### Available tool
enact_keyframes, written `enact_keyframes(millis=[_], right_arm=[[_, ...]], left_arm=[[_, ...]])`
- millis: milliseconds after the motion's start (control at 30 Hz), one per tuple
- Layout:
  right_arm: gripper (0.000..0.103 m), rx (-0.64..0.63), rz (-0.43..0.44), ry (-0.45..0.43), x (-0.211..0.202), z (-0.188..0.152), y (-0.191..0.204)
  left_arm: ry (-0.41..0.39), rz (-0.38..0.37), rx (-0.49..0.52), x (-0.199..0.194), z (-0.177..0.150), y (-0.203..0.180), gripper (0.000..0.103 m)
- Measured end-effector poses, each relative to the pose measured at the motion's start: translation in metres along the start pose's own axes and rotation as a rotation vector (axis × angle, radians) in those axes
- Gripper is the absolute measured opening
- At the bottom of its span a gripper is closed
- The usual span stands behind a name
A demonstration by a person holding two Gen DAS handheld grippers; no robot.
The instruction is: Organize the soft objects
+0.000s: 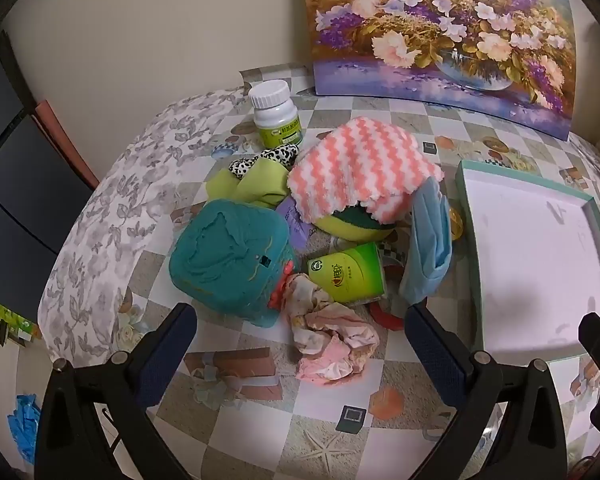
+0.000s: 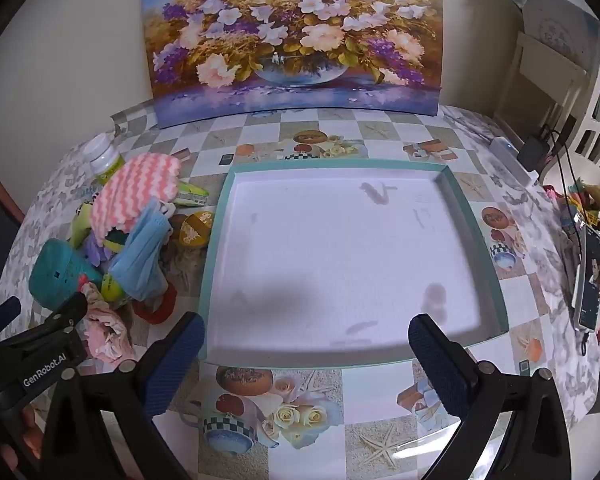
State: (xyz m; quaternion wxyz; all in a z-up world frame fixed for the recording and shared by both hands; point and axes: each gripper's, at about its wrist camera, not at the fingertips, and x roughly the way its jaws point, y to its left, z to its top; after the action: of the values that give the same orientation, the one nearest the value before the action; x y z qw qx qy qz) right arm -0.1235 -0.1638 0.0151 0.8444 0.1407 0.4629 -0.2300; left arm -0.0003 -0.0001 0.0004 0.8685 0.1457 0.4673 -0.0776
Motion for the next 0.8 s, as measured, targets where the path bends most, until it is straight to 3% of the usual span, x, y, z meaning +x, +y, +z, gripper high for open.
enact_keyframes(millis=[800], right_arm=[[0.103, -0.005, -0.007, -0.007, -0.0020, 0.0007, 0.0018]], left_arm=[[0.008, -0.009, -0.003, 0.0003, -0.0011, 0.0036, 0.103]])
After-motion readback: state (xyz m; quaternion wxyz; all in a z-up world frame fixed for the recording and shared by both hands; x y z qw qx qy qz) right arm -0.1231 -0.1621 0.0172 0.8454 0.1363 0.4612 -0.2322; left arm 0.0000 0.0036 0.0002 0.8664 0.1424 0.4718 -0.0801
